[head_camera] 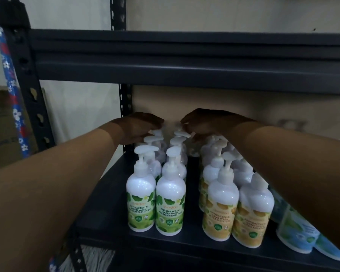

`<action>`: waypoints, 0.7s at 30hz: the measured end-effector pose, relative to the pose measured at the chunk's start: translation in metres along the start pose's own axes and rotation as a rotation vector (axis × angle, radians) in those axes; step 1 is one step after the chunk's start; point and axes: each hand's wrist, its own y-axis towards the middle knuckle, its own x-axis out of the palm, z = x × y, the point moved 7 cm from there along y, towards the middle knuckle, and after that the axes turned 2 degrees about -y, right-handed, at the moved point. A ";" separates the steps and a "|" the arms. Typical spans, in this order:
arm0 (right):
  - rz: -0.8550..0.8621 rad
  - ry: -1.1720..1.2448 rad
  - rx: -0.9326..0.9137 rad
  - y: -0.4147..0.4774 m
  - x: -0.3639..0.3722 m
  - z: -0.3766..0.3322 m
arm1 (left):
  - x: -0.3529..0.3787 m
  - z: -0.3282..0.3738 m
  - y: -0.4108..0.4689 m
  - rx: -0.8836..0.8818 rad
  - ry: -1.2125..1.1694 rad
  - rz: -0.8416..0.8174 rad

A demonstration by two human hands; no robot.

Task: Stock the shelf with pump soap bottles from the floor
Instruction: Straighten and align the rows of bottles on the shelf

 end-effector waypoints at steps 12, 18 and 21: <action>0.044 -0.029 -0.069 -0.008 0.000 -0.002 | 0.005 0.010 -0.003 0.008 0.126 0.061; 0.080 -0.054 -0.075 -0.011 -0.001 -0.002 | 0.007 0.018 -0.001 0.034 0.303 0.141; 0.130 -0.085 -0.097 -0.016 -0.007 -0.005 | 0.005 0.018 -0.001 0.049 0.269 0.173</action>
